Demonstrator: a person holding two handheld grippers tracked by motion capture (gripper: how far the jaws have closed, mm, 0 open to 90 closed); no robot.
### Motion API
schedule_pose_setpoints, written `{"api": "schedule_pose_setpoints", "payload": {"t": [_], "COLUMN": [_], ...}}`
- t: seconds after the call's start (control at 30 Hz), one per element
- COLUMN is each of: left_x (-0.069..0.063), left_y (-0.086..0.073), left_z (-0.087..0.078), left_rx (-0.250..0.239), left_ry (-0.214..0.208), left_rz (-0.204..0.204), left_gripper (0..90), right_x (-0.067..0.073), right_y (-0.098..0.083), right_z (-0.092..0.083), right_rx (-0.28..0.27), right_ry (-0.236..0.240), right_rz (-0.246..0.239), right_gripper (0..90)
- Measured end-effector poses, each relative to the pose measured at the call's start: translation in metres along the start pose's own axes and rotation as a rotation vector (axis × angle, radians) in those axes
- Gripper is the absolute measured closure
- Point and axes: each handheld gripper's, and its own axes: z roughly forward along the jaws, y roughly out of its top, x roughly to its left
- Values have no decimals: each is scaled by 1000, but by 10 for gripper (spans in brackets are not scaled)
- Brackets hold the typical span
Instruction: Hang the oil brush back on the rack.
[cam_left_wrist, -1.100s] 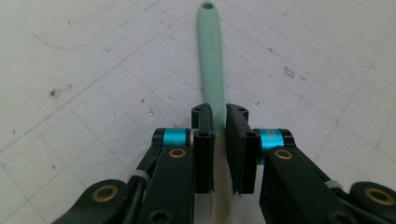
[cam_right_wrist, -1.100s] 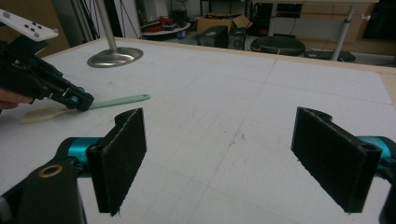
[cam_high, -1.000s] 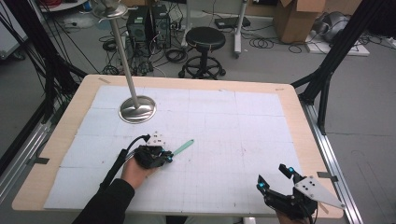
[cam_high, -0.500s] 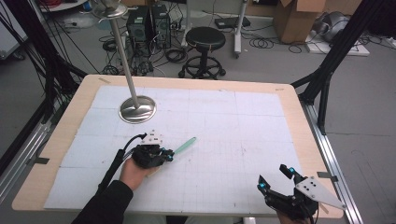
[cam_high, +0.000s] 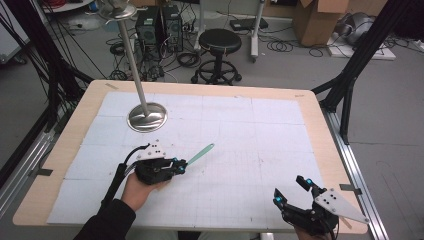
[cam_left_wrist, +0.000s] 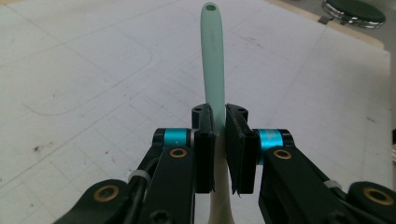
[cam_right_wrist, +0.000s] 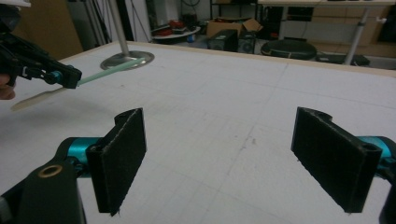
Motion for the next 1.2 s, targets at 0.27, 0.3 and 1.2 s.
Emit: {"api": "schedule_pose_setpoints", "payload": {"t": [0.27, 0.3, 1.2], "left_x": [-10, -11, -35], "left_y": [-2, -2, 3], "left_z": [-19, -22, -58], "left_rx": [-84, -95, -192], "left_ry": [-57, -63, -279], "left_rz": [17, 19, 196], "left_gripper": [817, 817, 816], "right_x": [9, 10, 64], "right_y": [4, 4, 44], "right_z": [10, 11, 72], "right_rx": [4, 10, 19], "right_ry": [130, 137, 652], "right_rz": [-34, -37, -107], "right_gripper": [165, 165, 249]}}
